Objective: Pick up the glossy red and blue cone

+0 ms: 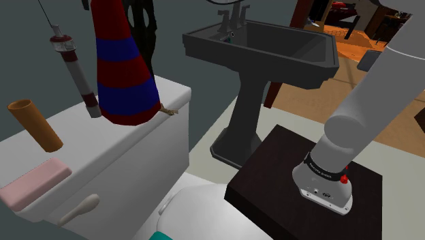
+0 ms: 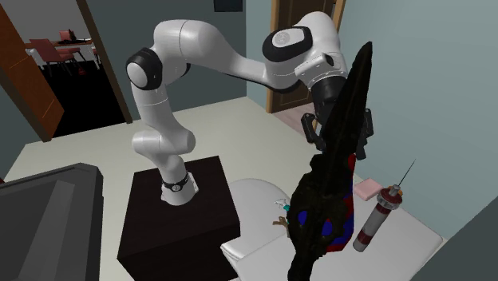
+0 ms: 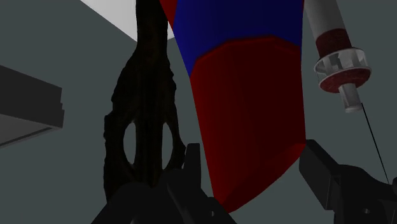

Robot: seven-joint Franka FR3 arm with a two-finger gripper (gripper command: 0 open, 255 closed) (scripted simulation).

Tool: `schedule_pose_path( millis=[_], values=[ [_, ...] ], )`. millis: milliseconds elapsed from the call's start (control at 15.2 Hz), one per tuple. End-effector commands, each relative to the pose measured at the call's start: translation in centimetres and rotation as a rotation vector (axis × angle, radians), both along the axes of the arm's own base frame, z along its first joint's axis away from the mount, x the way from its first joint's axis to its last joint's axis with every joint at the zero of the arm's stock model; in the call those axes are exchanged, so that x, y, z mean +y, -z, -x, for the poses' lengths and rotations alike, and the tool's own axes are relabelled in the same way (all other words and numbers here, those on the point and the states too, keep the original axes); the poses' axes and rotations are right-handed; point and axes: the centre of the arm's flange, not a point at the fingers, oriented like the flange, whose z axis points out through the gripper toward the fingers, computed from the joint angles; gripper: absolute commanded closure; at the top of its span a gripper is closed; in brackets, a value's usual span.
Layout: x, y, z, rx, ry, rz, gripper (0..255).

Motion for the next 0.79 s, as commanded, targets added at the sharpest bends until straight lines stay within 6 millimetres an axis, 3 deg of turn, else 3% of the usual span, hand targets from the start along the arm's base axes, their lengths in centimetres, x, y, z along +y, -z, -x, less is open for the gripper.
schedule_pose_path(
  millis=[0, 198, 726],
  values=[
    [0.1, 0.1, 0.0, 0.003, -0.001, 0.000, 255],
    [0.1, 0.1, 0.0, 0.003, -0.001, 0.000, 255],
    [0.1, -4.1, 0.0, 0.003, -0.001, 0.000, 255]
  ],
)
